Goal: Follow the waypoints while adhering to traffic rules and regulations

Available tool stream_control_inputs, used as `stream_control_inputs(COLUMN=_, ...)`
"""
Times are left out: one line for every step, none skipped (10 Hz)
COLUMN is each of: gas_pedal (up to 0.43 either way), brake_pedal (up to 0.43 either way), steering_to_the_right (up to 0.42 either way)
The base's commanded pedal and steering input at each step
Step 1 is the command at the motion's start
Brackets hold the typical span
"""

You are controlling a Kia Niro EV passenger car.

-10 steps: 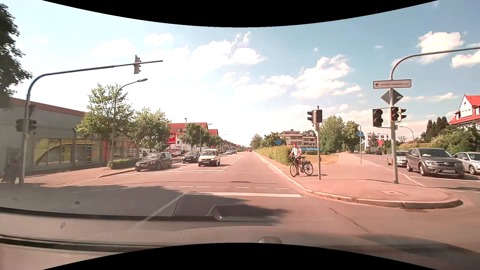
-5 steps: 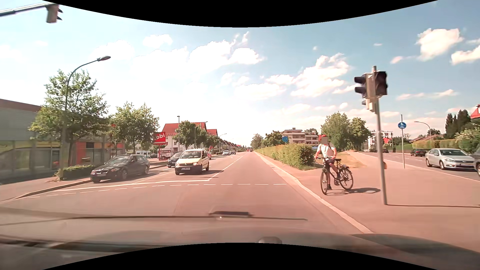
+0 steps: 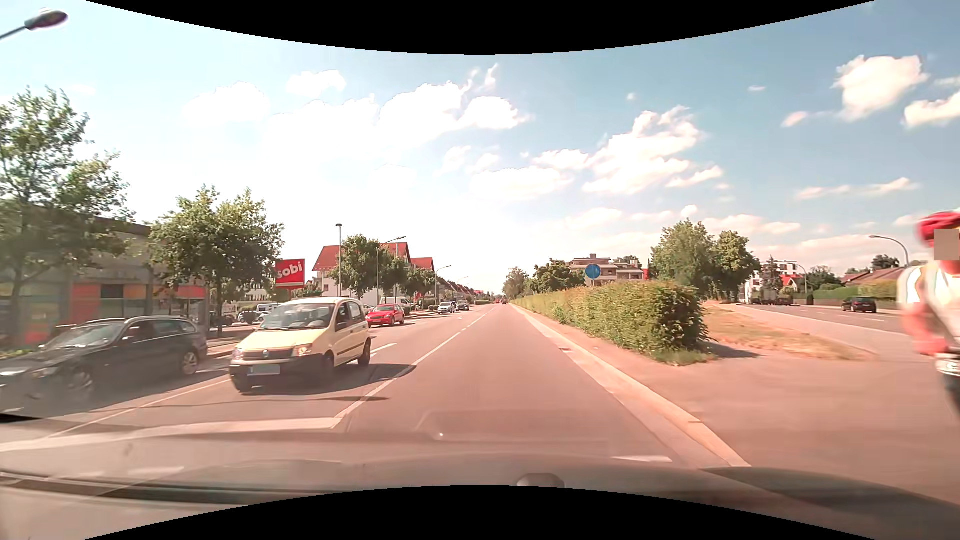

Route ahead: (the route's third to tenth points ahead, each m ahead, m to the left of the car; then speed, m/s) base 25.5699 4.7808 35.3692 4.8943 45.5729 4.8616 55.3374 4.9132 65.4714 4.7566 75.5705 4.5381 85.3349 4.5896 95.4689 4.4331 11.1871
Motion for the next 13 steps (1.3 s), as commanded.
stream_control_inputs(gas_pedal=0.28, brake_pedal=0.0, steering_to_the_right=-0.004)
stream_control_inputs(gas_pedal=0.28, brake_pedal=0.0, steering_to_the_right=-0.004)
stream_control_inputs(gas_pedal=0.287, brake_pedal=0.0, steering_to_the_right=-0.004)
stream_control_inputs(gas_pedal=0.299, brake_pedal=0.0, steering_to_the_right=-0.003)
stream_control_inputs(gas_pedal=0.299, brake_pedal=0.0, steering_to_the_right=-0.002)
stream_control_inputs(gas_pedal=0.299, brake_pedal=0.0, steering_to_the_right=-0.001)
stream_control_inputs(gas_pedal=0.299, brake_pedal=0.0, steering_to_the_right=0.001)
stream_control_inputs(gas_pedal=0.299, brake_pedal=0.0, steering_to_the_right=0.005)
stream_control_inputs(gas_pedal=0.299, brake_pedal=0.0, steering_to_the_right=0.008)
stream_control_inputs(gas_pedal=0.299, brake_pedal=0.0, steering_to_the_right=0.008)
stream_control_inputs(gas_pedal=0.299, brake_pedal=0.0, steering_to_the_right=0.007)
stream_control_inputs(gas_pedal=0.299, brake_pedal=0.0, steering_to_the_right=0.006)
stream_control_inputs(gas_pedal=0.299, brake_pedal=0.0, steering_to_the_right=0.005)
